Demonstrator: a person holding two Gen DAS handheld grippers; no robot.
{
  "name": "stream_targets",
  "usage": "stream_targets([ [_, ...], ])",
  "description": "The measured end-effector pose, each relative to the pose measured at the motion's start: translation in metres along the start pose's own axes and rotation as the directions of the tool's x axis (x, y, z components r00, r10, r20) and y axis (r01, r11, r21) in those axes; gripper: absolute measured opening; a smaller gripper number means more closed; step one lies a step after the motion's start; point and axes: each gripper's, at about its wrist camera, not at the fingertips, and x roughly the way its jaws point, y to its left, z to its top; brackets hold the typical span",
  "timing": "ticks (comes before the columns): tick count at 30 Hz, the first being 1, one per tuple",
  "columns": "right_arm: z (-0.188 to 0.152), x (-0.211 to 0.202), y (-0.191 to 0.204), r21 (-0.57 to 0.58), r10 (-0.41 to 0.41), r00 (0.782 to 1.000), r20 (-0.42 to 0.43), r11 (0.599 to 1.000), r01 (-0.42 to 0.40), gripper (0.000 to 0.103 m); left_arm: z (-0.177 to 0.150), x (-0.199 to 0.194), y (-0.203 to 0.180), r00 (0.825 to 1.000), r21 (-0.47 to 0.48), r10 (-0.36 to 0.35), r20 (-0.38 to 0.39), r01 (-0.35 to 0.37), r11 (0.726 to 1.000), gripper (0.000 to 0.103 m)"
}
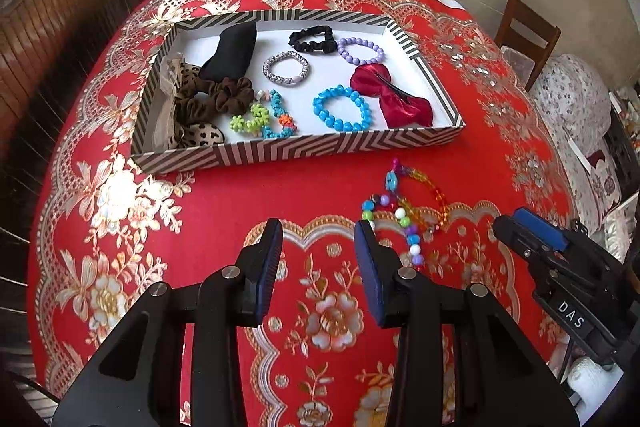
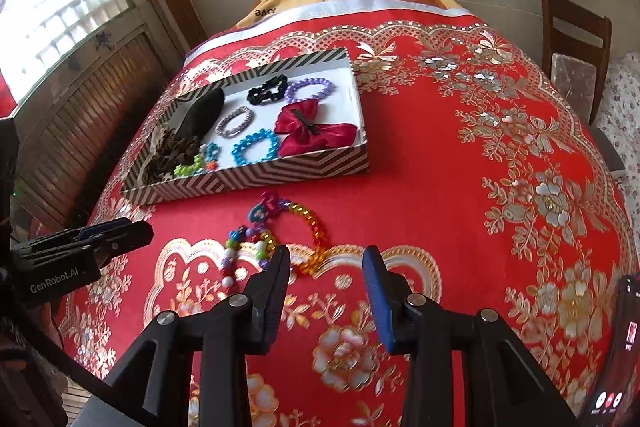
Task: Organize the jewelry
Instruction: 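Withdraw both tools from the box toward the last bracelets, then grasp the multicolour bead bracelet with left tool while right tool grasps amber bead bracelet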
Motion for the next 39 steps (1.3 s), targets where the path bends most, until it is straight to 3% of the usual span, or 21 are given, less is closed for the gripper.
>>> stream_targets([
  [14,-0.025,-0.016,0.011,-0.002,0.002,1.0,0.002,1.0,-0.002,0.038,-0.025,-0.008,0.0,1.0,-0.002,0.01,-0.012,-0.01,1.0,0.036],
  [39,-0.033,-0.016,0.004,0.021,-0.004,1.0,-0.007,1.0,0.004,0.04,-0.029,-0.001,-0.009,0.999,0.004,-0.004,-0.05,0.004,1.0,0.037],
])
